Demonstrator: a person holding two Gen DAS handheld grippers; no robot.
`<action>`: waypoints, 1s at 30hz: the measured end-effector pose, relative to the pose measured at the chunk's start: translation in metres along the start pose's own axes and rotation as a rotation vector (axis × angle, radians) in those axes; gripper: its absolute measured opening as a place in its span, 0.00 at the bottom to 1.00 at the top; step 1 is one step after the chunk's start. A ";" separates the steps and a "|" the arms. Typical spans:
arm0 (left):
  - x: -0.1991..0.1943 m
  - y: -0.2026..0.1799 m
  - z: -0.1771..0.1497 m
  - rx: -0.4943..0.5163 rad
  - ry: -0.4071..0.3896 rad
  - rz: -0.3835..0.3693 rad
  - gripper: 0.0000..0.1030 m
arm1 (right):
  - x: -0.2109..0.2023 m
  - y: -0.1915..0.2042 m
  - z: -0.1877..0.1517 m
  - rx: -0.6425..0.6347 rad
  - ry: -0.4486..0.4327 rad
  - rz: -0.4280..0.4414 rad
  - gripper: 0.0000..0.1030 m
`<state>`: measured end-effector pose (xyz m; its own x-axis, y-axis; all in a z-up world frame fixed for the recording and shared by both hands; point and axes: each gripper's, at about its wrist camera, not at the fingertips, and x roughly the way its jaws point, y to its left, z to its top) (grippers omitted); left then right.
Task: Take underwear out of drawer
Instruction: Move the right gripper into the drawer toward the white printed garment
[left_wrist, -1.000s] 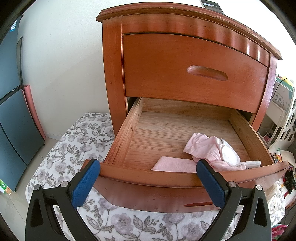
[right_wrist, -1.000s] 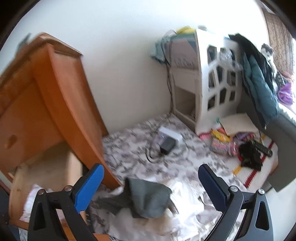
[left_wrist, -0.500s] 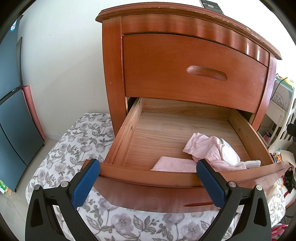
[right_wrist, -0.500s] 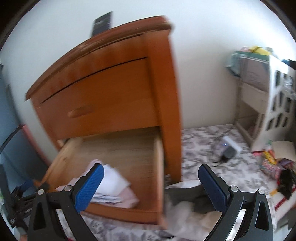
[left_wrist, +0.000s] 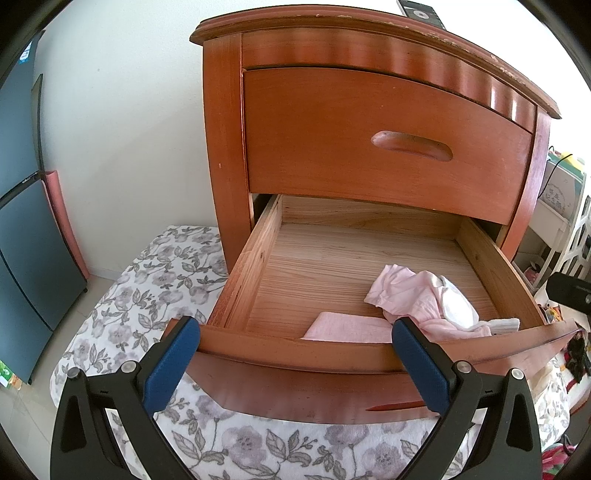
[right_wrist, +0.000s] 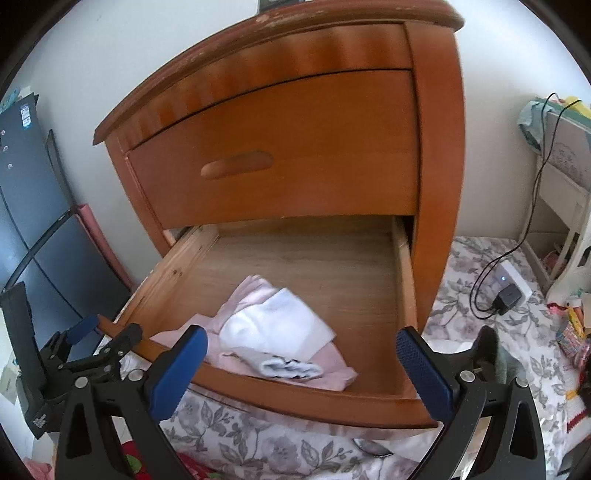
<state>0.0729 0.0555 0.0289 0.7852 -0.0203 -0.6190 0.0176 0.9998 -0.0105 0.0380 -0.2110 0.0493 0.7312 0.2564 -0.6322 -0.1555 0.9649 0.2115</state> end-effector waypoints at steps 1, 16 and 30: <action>0.000 0.000 0.000 0.000 0.000 -0.001 1.00 | 0.001 0.000 0.002 0.007 0.010 0.016 1.00; 0.000 0.001 0.000 0.000 -0.001 -0.002 1.00 | 0.064 0.016 0.035 -0.004 0.325 0.108 0.95; 0.000 0.001 0.000 0.000 -0.002 -0.002 1.00 | 0.119 0.041 0.028 -0.015 0.519 0.067 0.75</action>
<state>0.0731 0.0563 0.0287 0.7861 -0.0224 -0.6177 0.0195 0.9997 -0.0115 0.1378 -0.1428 0.0035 0.2948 0.3086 -0.9044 -0.2030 0.9450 0.2563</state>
